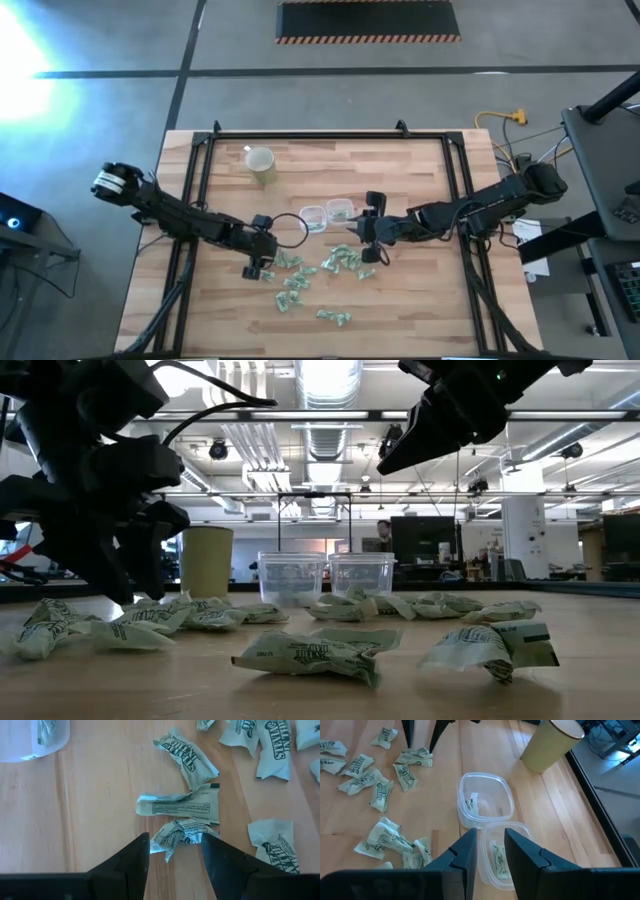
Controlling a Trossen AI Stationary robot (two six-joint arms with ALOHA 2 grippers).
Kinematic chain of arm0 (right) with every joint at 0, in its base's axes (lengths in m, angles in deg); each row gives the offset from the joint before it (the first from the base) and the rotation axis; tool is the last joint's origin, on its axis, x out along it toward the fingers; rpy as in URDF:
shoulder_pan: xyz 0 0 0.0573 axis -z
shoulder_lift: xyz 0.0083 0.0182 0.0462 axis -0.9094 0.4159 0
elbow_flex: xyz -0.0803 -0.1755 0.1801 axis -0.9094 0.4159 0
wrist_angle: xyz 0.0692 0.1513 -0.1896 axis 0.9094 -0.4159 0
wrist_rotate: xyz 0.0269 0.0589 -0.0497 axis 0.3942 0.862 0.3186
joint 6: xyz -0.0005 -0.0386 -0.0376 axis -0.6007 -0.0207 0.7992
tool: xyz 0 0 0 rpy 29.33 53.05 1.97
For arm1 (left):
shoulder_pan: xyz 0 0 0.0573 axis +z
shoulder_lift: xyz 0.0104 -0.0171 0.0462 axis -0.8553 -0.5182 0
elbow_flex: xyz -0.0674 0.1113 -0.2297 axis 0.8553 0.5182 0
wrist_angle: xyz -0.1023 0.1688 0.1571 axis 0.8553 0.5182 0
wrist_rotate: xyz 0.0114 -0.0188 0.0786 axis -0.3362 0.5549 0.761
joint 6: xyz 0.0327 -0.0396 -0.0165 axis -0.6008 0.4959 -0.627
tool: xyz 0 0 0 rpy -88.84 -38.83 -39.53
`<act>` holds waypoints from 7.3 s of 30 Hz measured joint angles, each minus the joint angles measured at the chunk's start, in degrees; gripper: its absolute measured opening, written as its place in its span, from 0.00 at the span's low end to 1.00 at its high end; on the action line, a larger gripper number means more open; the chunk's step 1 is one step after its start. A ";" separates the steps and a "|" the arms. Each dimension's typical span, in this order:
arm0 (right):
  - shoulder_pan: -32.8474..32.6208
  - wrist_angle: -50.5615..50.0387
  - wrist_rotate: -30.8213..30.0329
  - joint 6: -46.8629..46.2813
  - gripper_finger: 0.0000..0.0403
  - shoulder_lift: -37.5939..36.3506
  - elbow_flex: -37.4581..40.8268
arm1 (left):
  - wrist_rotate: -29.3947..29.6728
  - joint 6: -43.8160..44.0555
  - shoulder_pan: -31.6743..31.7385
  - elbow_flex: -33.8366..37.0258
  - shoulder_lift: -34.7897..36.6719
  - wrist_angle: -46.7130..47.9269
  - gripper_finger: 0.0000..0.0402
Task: Pick and place items into bin
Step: Put the stevia packet into the left transparent bin, then put the stevia packet into the right transparent bin
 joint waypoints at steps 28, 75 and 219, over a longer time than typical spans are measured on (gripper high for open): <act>0.00 0.00 0.00 -0.37 0.18 0.02 0.00 | -0.01 3.28 0.02 1.18 0.00 0.02 0.12; 0.02 0.28 0.02 -0.35 0.17 0.06 0.02 | 28.20 -16.47 0.40 -0.22 4.74 -22.05 0.00; -2.03 -2.40 15.91 -22.91 0.19 12.70 6.82 | 25.30 -5.57 -2.67 -2.60 15.76 0.57 0.23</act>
